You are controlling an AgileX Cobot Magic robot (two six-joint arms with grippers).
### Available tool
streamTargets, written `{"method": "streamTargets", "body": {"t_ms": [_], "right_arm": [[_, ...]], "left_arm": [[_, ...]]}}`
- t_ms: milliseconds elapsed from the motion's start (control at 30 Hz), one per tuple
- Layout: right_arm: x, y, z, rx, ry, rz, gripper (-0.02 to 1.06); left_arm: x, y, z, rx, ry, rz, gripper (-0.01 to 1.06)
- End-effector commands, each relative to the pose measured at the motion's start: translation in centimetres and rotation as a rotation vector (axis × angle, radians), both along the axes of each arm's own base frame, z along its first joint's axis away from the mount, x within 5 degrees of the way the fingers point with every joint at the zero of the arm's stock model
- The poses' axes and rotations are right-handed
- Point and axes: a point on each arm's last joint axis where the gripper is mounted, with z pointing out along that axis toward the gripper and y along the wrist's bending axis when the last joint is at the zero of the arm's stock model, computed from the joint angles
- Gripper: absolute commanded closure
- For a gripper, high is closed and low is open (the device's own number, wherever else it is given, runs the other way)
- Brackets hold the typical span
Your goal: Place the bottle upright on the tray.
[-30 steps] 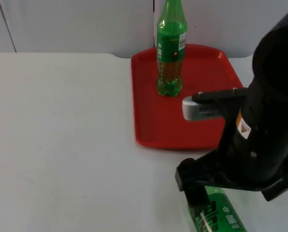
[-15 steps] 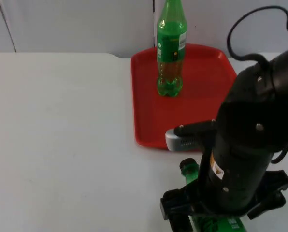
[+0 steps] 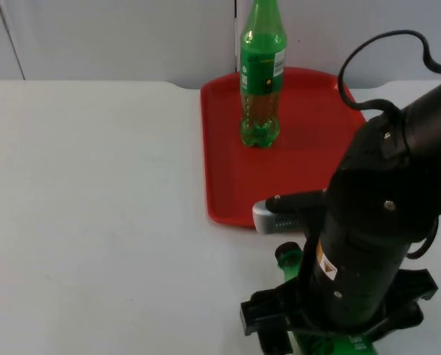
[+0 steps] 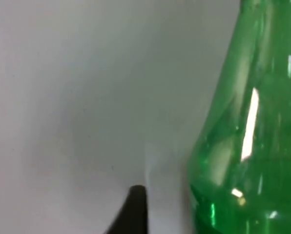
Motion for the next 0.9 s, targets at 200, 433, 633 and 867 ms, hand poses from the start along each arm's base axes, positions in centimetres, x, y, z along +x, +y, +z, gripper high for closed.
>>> {"method": "streamTargets", "body": {"t_ms": [200,433,633,867], "right_arm": [[0.3,-0.1,0.4,-0.008,-0.014,0.007,0.97],[0.6,-0.2,2.8,0.017,-0.089,0.07,1.04],[1.0,-0.3,7.2,0.089,-0.238,0.182,1.04],[0.8,-1.2,15.1,0.216,-0.541,0.327,1.04]], "left_arm": [[0.0,0.0,-0.1,0.0,-0.002,0.002,0.03],[0.0,0.0,-0.1,0.0,-0.002,0.002,0.03],[0.0,0.0,-0.1,0.0,-0.002,0.002,0.03],[0.0,0.0,-0.1,0.0,-0.002,0.002,0.03]]}}
